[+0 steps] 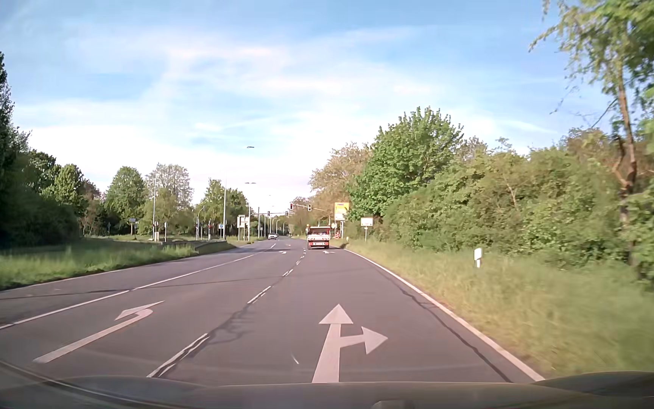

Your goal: Follow the waypoints while adhering to traffic rules and regulations

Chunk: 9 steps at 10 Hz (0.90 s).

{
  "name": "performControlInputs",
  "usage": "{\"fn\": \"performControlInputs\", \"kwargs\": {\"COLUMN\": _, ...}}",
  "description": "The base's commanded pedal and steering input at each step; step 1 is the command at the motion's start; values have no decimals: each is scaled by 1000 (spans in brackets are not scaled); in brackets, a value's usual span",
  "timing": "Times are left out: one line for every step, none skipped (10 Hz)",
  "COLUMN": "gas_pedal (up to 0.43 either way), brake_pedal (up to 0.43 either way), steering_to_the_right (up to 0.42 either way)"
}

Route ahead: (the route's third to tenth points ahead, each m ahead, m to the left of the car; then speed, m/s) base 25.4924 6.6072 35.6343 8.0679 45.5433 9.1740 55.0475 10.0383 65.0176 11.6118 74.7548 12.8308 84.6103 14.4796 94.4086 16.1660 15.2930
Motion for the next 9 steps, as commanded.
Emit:
{"fn": "performControlInputs", "kwargs": {"gas_pedal": 0, "brake_pedal": 201, "steering_to_the_right": -16}}
{"fn": "performControlInputs", "kwargs": {"gas_pedal": 0, "brake_pedal": 220, "steering_to_the_right": -16}}
{"fn": "performControlInputs", "kwargs": {"gas_pedal": 0, "brake_pedal": 232, "steering_to_the_right": -16}}
{"fn": "performControlInputs", "kwargs": {"gas_pedal": 0, "brake_pedal": 244, "steering_to_the_right": -16}}
{"fn": "performControlInputs", "kwargs": {"gas_pedal": 0, "brake_pedal": 250, "steering_to_the_right": -16}}
{"fn": "performControlInputs", "kwargs": {"gas_pedal": 0, "brake_pedal": 250, "steering_to_the_right": -16}}
{"fn": "performControlInputs", "kwargs": {"gas_pedal": 0, "brake_pedal": 256, "steering_to_the_right": -16}}
{"fn": "performControlInputs", "kwargs": {"gas_pedal": 0, "brake_pedal": 262, "steering_to_the_right": -16}}
{"fn": "performControlInputs", "kwargs": {"gas_pedal": 0, "brake_pedal": 268, "steering_to_the_right": -16}}
